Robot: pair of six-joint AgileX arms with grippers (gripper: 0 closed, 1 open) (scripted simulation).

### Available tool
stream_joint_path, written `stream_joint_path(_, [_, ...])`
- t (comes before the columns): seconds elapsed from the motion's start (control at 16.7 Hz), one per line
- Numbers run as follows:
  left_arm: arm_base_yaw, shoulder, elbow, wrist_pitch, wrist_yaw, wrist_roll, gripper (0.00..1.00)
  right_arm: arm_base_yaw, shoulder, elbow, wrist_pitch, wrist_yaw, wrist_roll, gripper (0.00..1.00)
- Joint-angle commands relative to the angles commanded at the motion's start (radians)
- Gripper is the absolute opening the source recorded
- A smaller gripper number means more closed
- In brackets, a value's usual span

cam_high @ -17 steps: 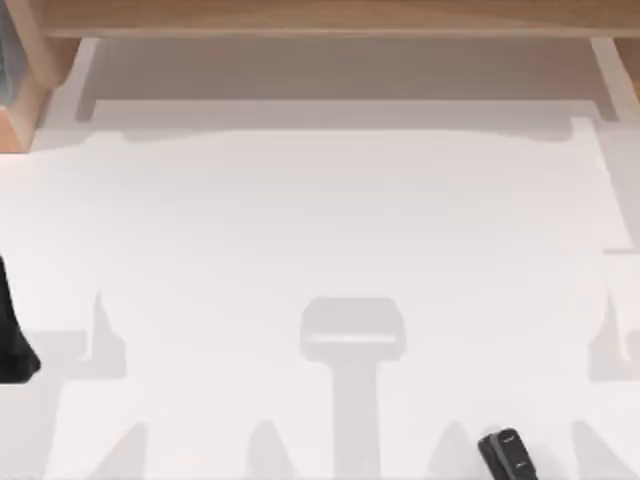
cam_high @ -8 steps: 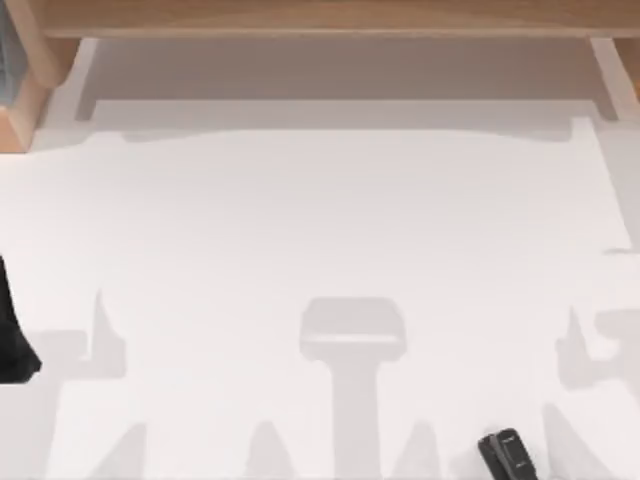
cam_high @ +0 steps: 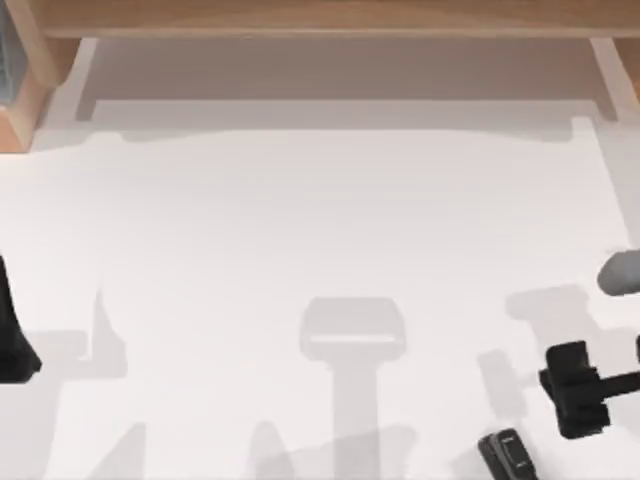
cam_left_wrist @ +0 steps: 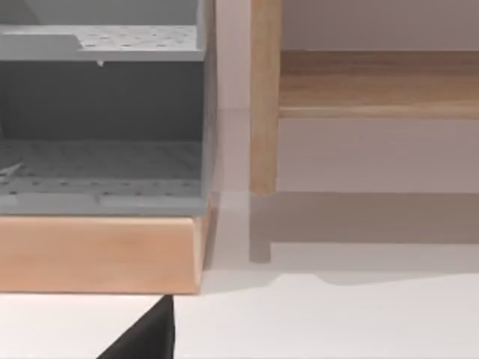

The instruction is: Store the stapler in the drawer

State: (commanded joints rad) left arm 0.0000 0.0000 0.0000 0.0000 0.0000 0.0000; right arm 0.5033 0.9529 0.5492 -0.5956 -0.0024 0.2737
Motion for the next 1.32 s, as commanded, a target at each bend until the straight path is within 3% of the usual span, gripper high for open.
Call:
stream_joint_path(0.36, [0.0,0.0,0.0,0.0,0.0,0.0,1.0,0.209,0.398,0.228,-0.247,-0.001,0.112,1.0])
stream_joint_path(0.6, [0.0,0.0,0.0,0.0,0.0,0.0,1.0,0.282,0.533,0.308,-0.332,0.0,0.151,1.0])
stream_joint_path(1.02, [0.0,0.0,0.0,0.0,0.0,0.0,1.0,0.285,0.544,0.31,-0.335,0.0,0.154,1.0])
stream_joint_path(1.32, [0.0,0.0,0.0,0.0,0.0,0.0,1.0,0.289,0.614,0.233,-0.18,0.0,0.157,1.0])
